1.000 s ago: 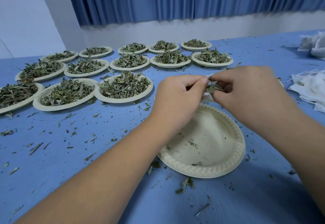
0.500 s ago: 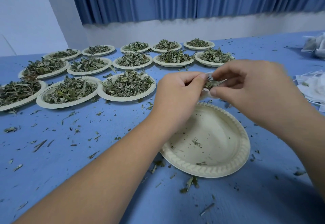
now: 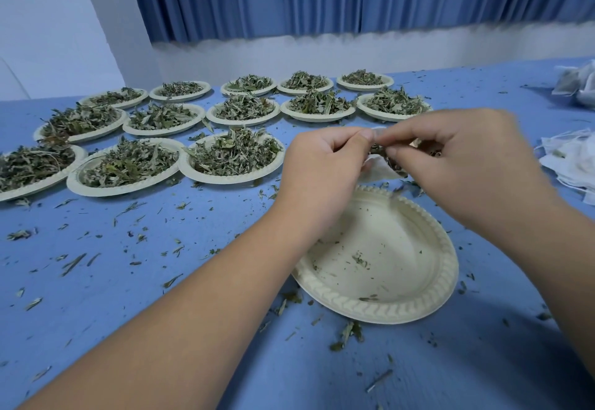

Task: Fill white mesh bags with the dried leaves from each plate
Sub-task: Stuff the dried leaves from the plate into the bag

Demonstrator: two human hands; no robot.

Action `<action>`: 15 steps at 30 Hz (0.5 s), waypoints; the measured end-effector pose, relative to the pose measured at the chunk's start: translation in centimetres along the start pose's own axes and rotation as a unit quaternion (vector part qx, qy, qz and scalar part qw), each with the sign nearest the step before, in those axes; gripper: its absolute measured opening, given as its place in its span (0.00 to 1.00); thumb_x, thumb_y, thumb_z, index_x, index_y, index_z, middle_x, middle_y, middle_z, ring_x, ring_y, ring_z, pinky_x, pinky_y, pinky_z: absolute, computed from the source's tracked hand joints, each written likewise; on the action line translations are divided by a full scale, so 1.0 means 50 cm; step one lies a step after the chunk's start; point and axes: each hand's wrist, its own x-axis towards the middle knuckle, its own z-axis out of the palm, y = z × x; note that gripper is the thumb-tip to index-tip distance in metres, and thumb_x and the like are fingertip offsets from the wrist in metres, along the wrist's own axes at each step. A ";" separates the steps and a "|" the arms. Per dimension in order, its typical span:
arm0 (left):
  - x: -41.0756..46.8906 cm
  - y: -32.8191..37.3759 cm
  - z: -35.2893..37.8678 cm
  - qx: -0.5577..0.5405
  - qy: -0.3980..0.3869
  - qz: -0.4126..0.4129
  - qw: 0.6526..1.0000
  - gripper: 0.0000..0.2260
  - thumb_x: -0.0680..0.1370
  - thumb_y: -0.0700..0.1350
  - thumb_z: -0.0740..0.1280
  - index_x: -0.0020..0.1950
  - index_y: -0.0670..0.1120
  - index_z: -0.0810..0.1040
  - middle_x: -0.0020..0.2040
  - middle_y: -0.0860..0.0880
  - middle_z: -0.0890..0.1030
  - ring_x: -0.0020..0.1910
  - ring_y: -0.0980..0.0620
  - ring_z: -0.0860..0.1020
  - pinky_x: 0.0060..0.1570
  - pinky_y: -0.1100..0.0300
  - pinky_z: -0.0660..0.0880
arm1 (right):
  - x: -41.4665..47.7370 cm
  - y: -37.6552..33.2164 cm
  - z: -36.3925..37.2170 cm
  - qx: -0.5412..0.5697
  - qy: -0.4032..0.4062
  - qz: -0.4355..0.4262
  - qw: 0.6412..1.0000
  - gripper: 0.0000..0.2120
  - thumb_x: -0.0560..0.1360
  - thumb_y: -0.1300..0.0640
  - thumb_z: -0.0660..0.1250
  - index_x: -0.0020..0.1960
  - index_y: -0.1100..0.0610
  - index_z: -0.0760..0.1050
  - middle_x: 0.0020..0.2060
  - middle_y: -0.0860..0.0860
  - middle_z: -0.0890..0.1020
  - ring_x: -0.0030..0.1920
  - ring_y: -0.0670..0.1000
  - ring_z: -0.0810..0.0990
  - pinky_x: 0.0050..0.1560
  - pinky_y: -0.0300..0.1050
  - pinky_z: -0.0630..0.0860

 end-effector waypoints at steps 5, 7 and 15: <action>0.000 0.000 -0.005 -0.047 0.010 -0.022 0.999 0.08 0.79 0.42 0.67 0.43 0.45 0.85 0.26 0.53 0.73 0.20 0.64 0.70 0.23 0.72 0.63 | 0.004 0.015 -0.017 0.082 0.062 0.066 0.993 0.07 0.75 0.56 0.69 0.46 0.44 0.81 0.37 0.36 0.80 0.30 0.38 0.75 0.33 0.25 0.67; 0.001 0.000 -0.009 -0.051 0.013 -0.029 0.998 0.08 0.79 0.43 0.67 0.44 0.48 0.85 0.25 0.55 0.73 0.22 0.63 0.72 0.24 0.71 0.64 | 0.009 0.028 -0.026 0.079 0.036 0.116 0.990 0.03 0.73 0.48 0.70 0.47 0.43 0.79 0.40 0.39 0.81 0.33 0.35 0.75 0.34 0.28 0.68; 0.001 0.001 -0.014 -0.066 0.024 -0.033 0.997 0.10 0.80 0.43 0.66 0.42 0.48 0.84 0.27 0.52 0.71 0.20 0.62 0.69 0.24 0.69 0.64 | 0.006 0.037 -0.022 0.052 -0.093 0.138 0.985 0.15 0.62 0.48 0.77 0.43 0.46 0.74 0.38 0.43 0.80 0.33 0.41 0.78 0.39 0.38 0.72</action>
